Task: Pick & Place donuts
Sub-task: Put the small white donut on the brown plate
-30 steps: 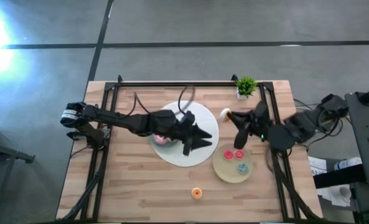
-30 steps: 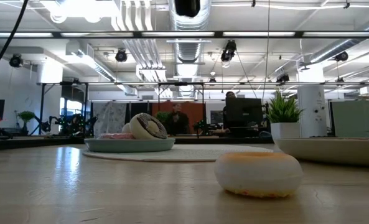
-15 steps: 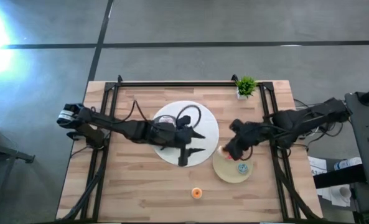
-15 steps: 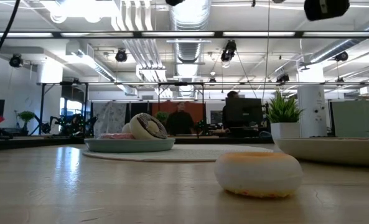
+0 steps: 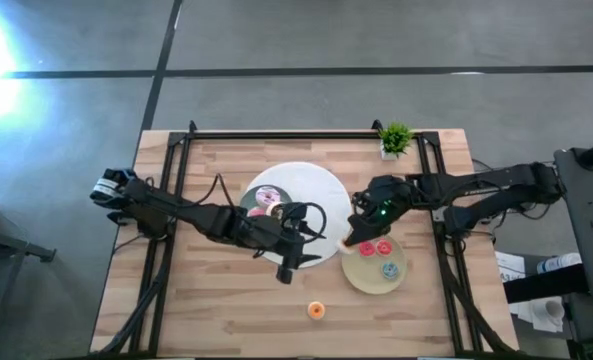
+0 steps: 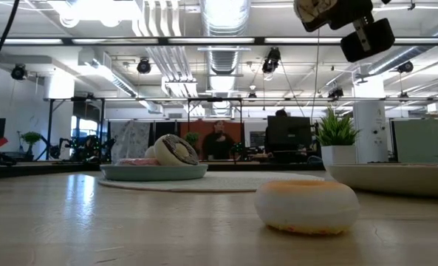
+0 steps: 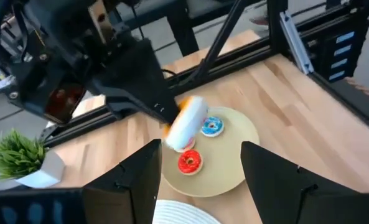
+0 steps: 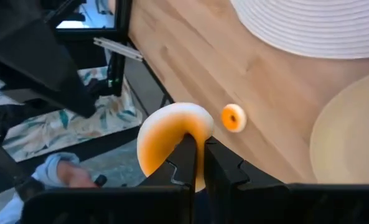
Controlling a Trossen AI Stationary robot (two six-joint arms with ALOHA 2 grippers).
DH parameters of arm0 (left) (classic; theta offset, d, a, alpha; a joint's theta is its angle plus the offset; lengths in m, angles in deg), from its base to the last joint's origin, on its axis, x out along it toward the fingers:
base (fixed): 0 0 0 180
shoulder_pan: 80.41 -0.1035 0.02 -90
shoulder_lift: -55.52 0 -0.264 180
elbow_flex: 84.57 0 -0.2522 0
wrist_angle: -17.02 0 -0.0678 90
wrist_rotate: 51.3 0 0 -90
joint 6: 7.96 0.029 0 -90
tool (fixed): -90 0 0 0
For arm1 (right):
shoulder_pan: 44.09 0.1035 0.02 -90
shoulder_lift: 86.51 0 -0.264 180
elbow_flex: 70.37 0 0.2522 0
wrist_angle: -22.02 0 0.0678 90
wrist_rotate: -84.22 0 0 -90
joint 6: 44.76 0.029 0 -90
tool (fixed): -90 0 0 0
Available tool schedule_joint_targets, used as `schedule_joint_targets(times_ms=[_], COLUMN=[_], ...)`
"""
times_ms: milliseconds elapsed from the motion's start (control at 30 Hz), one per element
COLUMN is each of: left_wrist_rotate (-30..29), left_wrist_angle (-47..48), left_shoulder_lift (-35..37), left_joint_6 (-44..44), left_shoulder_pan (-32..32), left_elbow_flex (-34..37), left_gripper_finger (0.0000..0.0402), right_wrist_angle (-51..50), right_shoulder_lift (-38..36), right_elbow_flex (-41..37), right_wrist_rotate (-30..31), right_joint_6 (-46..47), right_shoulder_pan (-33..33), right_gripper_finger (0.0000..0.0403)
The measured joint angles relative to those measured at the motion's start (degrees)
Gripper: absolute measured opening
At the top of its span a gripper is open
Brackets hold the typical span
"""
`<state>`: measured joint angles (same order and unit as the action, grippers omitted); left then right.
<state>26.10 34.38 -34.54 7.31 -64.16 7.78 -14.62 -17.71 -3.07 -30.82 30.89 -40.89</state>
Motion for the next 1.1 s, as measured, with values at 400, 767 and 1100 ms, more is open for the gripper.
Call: schedule_joint_targets(times_ms=[400, 767, 1100], left_wrist_rotate=[-3.70, -2.93, -3.98], left_wrist_angle=[-0.26, -1.44, -3.05], left_shoulder_lift=[-8.00, -8.70, -10.72], left_joint_6=[5.66, 7.32, 8.22], left_shoulder_pan=[0.22, -0.02, -0.17], left_elbow_flex=[-4.64, -5.25, -5.25], left_gripper_finger=[0.0195, 0.0195, 0.0183], right_wrist_angle=[1.24, 0.73, 0.90], right_shoulder_lift=[2.61, 2.63, 3.04], right_elbow_flex=[1.90, 0.96, 0.93], right_wrist_rotate=[-0.53, -0.36, -0.34], right_joint_6=[0.64, 0.48, 0.40], right_shoulder_pan=[-0.09, -0.30, -0.26], right_gripper_finger=[0.0013, 0.0013, 0.0013])
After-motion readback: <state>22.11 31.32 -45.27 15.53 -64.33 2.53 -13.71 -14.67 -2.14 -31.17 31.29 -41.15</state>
